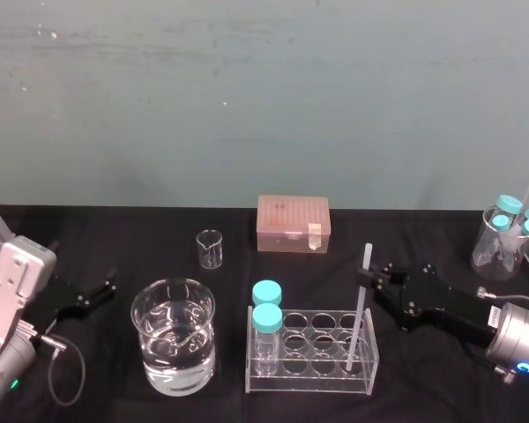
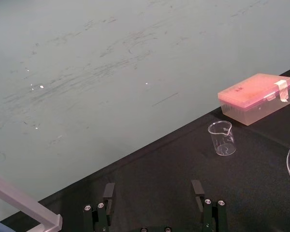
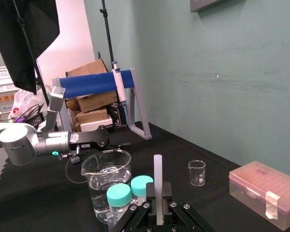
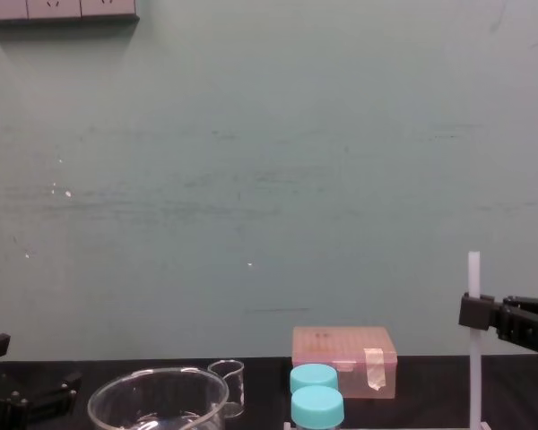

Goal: Pick up the stirring rod with one hand, then place it down.

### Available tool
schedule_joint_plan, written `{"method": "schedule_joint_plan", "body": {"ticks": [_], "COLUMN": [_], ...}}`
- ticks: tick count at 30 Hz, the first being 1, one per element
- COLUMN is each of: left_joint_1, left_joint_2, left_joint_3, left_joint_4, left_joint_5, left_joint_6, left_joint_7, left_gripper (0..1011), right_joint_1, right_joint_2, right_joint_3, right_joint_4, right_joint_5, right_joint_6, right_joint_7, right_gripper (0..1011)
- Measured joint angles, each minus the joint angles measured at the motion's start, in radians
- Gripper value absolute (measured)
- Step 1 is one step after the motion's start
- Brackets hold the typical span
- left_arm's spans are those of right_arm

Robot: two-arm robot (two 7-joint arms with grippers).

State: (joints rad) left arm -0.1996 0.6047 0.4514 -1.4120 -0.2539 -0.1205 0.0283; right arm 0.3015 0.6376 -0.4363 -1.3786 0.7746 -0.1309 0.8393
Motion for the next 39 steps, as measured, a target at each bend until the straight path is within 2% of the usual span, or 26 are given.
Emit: {"method": "schedule_joint_plan", "body": {"ticks": [10, 29, 34, 36, 38, 39], "left_joint_1": [0.0, 0.0, 0.0, 0.0, 0.0, 0.0], "left_joint_2": [0.0, 0.0, 0.0, 0.0, 0.0, 0.0], "left_joint_3": [0.0, 0.0, 0.0, 0.0, 0.0, 0.0], "left_joint_4": [0.0, 0.0, 0.0, 0.0, 0.0, 0.0], "left_joint_5": [0.0, 0.0, 0.0, 0.0, 0.0, 0.0], "left_joint_6": [0.0, 0.0, 0.0, 0.0, 0.0, 0.0], "left_joint_7": [0.0, 0.0, 0.0, 0.0, 0.0, 0.0], "left_gripper": [1005, 1005, 1005, 1005, 1005, 1005], "right_joint_1": [-0.004, -0.009, -0.009, -0.009, -0.009, -0.009], "right_joint_2": [-0.012, -0.022, -0.022, -0.021, -0.021, -0.021], "right_joint_3": [-0.001, -0.001, -0.002, -0.002, -0.002, -0.002], "right_joint_4": [0.025, 0.035, 0.035, 0.035, 0.035, 0.035], "right_joint_5": [-0.021, -0.029, -0.029, -0.029, -0.029, -0.029], "right_joint_6": [-0.008, -0.007, -0.005, -0.005, -0.005, -0.005], "right_joint_7": [-0.002, -0.005, -0.005, -0.005, -0.005, -0.005], "right_gripper": [69, 69, 157, 255, 293, 355]}}
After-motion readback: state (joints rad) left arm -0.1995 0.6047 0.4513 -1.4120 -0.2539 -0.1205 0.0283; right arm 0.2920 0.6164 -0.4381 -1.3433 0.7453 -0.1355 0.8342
